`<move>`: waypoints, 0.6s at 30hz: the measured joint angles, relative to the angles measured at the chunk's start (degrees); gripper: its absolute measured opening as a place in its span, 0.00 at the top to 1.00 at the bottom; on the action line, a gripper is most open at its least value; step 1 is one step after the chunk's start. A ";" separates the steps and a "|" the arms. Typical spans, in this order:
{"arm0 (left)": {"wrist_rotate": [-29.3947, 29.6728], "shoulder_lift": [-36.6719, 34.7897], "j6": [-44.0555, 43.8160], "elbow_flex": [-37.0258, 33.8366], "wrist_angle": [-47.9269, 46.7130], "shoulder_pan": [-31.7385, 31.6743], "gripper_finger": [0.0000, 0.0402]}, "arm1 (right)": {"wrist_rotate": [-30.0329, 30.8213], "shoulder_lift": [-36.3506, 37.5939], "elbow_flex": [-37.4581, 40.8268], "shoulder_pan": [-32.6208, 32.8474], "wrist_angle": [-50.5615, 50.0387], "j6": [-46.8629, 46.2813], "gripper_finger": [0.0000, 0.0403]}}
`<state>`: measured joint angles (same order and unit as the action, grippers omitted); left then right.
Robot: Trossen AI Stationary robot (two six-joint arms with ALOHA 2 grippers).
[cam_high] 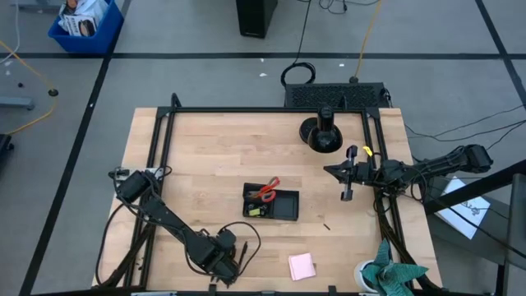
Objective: Pick and place office supplies into organizer
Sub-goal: Put the black pen into the black desk organizer
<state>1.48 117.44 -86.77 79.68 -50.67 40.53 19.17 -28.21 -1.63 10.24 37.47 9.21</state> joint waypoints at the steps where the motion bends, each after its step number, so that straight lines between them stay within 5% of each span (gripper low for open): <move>1: 0.02 0.09 0.11 -0.02 0.00 0.00 0.58 | -0.01 0.00 0.00 0.00 0.00 -0.01 1.00; 12: 0.54 0.32 7.86 -0.09 -1.95 0.22 0.59 | -0.02 -0.01 0.01 0.00 -0.01 -0.02 1.00; 18: 0.94 0.38 8.96 -0.13 -0.99 0.19 0.75 | -0.02 -0.01 0.01 0.00 -0.01 -0.03 1.00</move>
<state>2.42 117.82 -77.81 79.55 -51.66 40.73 19.16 -28.22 -1.62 10.24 37.46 9.18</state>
